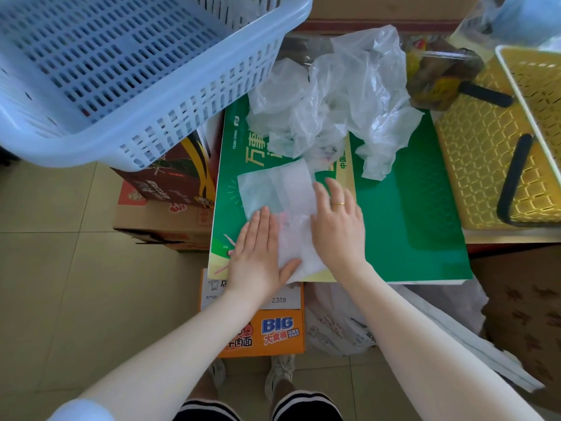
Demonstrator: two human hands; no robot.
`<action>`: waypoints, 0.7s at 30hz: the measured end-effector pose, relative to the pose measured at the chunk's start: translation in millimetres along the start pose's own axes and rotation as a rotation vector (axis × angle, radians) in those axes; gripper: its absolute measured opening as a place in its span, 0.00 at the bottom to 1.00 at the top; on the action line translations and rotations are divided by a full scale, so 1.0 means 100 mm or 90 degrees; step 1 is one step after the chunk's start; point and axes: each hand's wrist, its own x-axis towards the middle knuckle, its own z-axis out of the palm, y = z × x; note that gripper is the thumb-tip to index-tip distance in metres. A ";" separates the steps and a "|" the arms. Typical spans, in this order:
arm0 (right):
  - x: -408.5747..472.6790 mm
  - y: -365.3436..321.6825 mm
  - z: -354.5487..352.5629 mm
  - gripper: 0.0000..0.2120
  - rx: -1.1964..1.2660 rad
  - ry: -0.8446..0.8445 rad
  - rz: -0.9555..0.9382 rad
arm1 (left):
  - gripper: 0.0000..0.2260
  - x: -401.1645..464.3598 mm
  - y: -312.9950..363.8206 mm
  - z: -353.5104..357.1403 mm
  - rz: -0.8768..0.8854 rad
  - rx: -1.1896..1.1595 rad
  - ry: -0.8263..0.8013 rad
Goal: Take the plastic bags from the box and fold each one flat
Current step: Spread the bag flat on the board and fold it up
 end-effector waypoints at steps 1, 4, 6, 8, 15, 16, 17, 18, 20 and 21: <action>0.00 0.00 0.03 0.24 -0.004 0.014 -0.085 | 0.38 0.00 0.00 0.00 0.002 -0.001 0.004; 0.02 -0.03 0.06 0.27 0.016 -0.069 -0.196 | 0.38 -0.01 0.00 0.01 0.004 -0.010 0.013; 0.07 -0.03 0.09 0.28 0.016 -0.126 -0.208 | 0.38 -0.01 0.00 0.01 0.002 -0.016 0.020; 0.15 -0.01 0.12 0.31 0.026 -0.169 -0.205 | 0.39 -0.01 0.00 0.00 0.003 -0.012 0.016; 0.50 -0.04 0.23 0.33 -0.015 -0.215 -0.144 | 0.42 0.05 0.02 -0.01 -0.016 0.000 -0.002; 0.54 -0.05 0.26 0.33 -0.013 -0.224 -0.133 | 0.43 0.05 0.02 -0.02 -0.016 0.005 -0.006; 0.58 -0.05 0.28 0.33 -0.009 -0.233 -0.121 | 0.45 0.05 0.02 -0.03 -0.011 0.008 -0.004; 0.62 -0.06 0.29 0.33 -0.007 -0.241 -0.112 | 0.46 0.04 0.01 -0.03 -0.005 0.010 0.001; 0.66 -0.08 0.23 0.32 -0.007 -0.242 -0.113 | 0.49 0.05 0.00 -0.01 -0.005 0.014 -0.009; 0.64 -0.07 0.18 0.32 -0.004 -0.225 -0.126 | 0.49 0.05 0.00 -0.02 -0.006 0.017 -0.010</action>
